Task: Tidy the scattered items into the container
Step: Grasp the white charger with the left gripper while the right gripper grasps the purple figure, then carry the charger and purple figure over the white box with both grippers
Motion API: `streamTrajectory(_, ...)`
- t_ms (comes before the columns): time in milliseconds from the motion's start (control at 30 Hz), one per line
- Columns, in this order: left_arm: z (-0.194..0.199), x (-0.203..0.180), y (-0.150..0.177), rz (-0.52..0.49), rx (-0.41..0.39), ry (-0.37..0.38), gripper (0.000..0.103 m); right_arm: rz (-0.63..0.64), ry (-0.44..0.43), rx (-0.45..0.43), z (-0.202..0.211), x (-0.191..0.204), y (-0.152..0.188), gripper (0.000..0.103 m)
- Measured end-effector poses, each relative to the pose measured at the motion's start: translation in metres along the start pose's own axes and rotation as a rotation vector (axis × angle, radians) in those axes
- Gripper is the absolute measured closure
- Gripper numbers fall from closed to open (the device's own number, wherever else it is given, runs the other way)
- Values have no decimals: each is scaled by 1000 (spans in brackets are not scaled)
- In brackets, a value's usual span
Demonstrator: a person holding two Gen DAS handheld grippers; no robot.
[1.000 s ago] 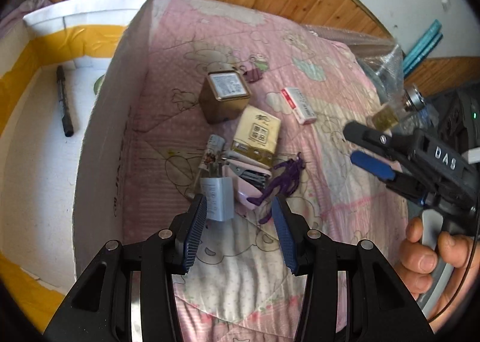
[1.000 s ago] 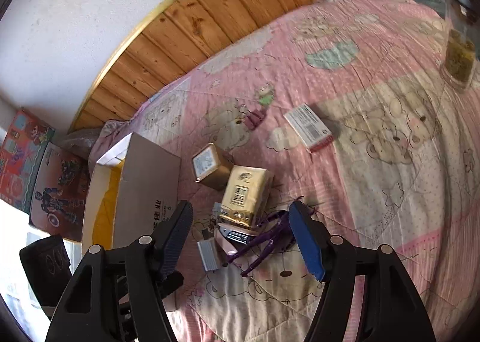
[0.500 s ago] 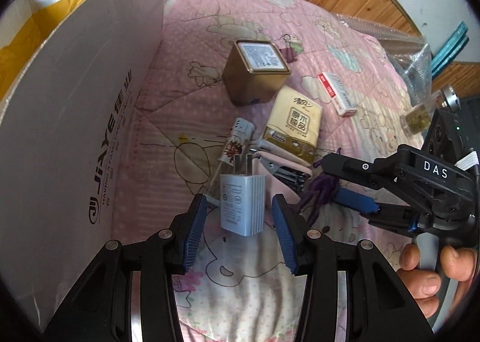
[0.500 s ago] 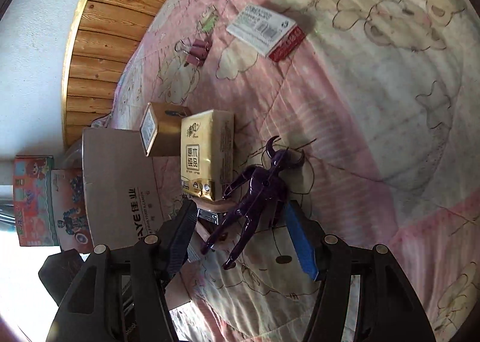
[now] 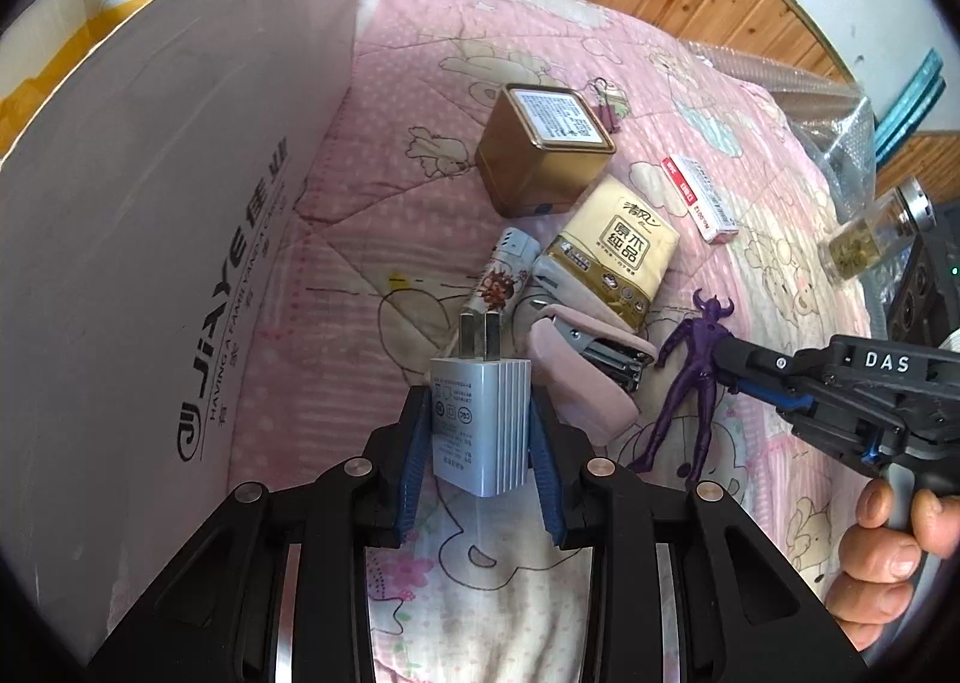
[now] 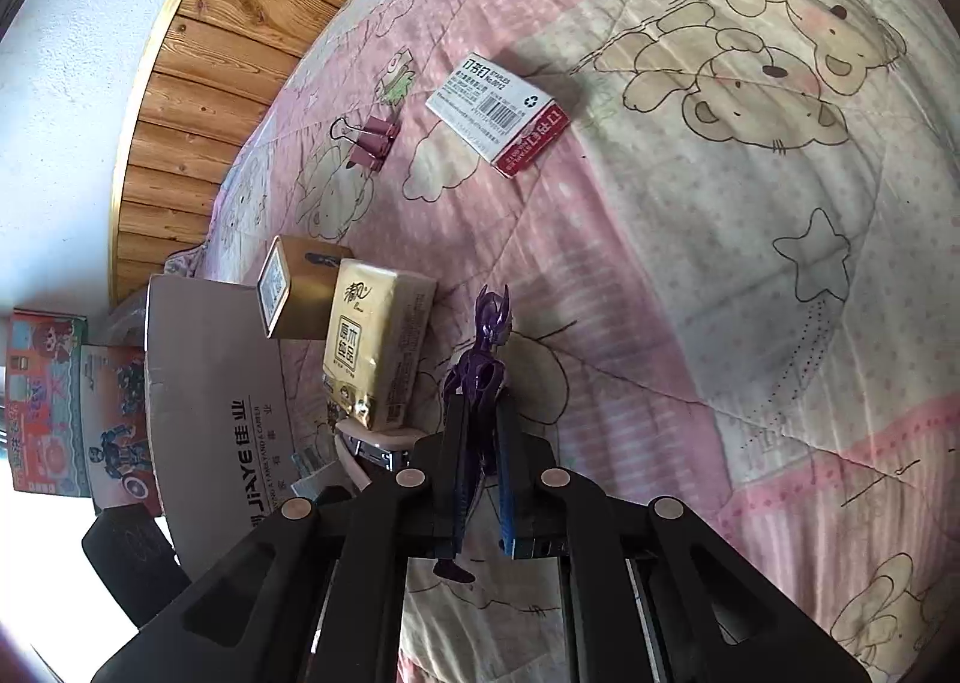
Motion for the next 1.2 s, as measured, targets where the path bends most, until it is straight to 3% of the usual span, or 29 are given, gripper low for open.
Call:
streamTrajectory(133, 3, 2, 4, 17, 6, 28, 70, -1, 12, 8, -6, -3, -2, 89)
streamTrajectory(200, 4, 0, 6, 17, 11, 59, 70, -12, -3, 13, -11, -3, -3, 78)
streamTrajectory(233, 5, -1, 6, 21, 12, 74, 71, -11, -11, 14, -14, -3, -4, 78)
streamTrajectory(267, 7, -3, 6, 23, 11, 87, 70, -4, -11, 9, -14, -2, -4, 78)
streamTrajectory(400, 15, -5, 4, 38, 0, 126, 70, 40, -15, -1, -12, 5, -4, 94)
streamTrajectory(667, 41, -4, -2, 63, -39, 173, 71, 96, -19, -39, 11, 12, 11, 94)
streamTrajectory(967, 70, 0, -8, 75, -83, 186, 71, 285, 153, -169, 34, 32, 40, 94)
streamTrajectory(1200, 93, 4, -7, 79, -125, 184, 71, 429, 203, -269, 47, 71, 71, 94)
Point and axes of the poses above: each gripper's, at about its wrist camera, not at the fingertips, and z roughly against the way its jaws point, x to its left, y to its underside, the point moved 5 cm from there along -z, roughly the way its jaws point, and after that the axes turned 5 degrees about x, right-handed, at the moved point
